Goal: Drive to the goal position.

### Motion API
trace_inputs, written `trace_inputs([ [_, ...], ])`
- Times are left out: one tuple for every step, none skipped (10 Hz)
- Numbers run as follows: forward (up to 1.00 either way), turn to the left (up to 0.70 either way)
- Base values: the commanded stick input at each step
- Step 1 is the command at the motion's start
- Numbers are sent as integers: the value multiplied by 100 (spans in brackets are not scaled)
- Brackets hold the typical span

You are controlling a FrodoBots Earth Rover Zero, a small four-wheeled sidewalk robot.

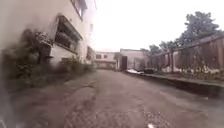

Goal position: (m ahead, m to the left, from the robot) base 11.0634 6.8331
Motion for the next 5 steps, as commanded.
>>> trace_inputs([
  [100,-1],
  [100,-1],
  [100,-1],
  [100,-1],
  [100,-1],
])
